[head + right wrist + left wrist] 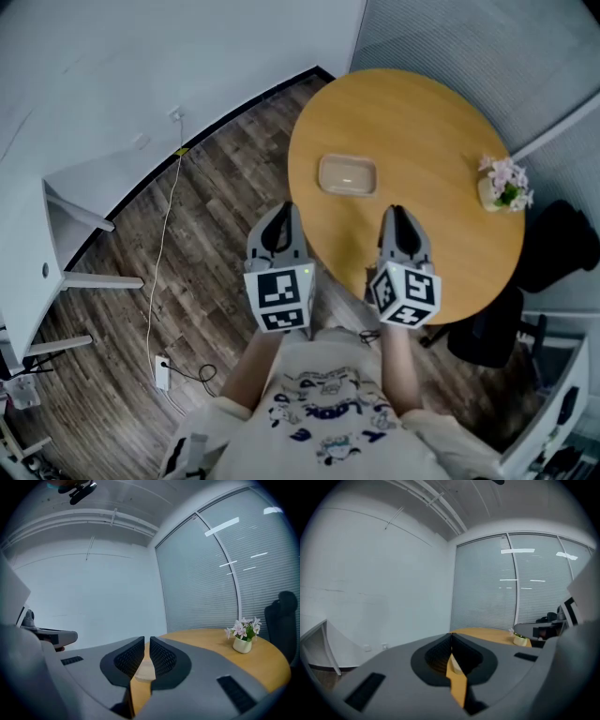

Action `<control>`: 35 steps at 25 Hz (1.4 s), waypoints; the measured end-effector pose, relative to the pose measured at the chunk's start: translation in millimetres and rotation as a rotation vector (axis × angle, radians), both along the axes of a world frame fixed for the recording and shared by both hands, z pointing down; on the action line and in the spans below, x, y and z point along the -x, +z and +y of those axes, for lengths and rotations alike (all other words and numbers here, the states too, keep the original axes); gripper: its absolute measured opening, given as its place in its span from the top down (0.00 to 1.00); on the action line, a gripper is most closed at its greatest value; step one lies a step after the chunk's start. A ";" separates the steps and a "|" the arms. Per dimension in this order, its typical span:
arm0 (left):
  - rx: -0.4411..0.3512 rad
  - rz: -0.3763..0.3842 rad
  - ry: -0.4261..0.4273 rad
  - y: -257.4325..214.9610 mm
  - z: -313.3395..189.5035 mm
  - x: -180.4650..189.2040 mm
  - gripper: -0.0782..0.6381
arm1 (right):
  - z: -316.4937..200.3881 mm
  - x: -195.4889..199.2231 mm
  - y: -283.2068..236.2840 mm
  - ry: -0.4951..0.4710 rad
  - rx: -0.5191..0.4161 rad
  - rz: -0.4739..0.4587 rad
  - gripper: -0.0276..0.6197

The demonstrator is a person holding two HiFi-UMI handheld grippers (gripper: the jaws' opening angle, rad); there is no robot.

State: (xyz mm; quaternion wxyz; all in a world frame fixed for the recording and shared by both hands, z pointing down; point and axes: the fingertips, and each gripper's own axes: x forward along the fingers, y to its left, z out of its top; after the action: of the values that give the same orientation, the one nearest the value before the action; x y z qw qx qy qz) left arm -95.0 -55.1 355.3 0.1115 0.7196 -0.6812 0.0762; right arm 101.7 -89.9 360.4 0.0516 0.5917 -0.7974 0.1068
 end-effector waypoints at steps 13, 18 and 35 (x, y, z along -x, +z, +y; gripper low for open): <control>0.105 0.038 0.023 44.8 -51.7 2.4 0.88 | -49.4 -7.3 34.3 0.036 0.080 0.046 0.90; 0.146 0.050 0.015 54.6 -75.2 3.5 0.88 | -76.1 -8.2 40.9 0.033 0.110 0.051 0.90; 0.325 0.069 0.005 129.5 -139.2 -20.0 0.88 | -145.9 -24.2 116.0 -0.008 0.290 0.060 0.90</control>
State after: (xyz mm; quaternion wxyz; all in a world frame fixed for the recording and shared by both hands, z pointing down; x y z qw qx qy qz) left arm -74.9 -194.2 484.8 0.2496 0.6960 -0.6537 0.1609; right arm 125.9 -235.8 476.4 0.1608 0.5778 -0.7741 0.2026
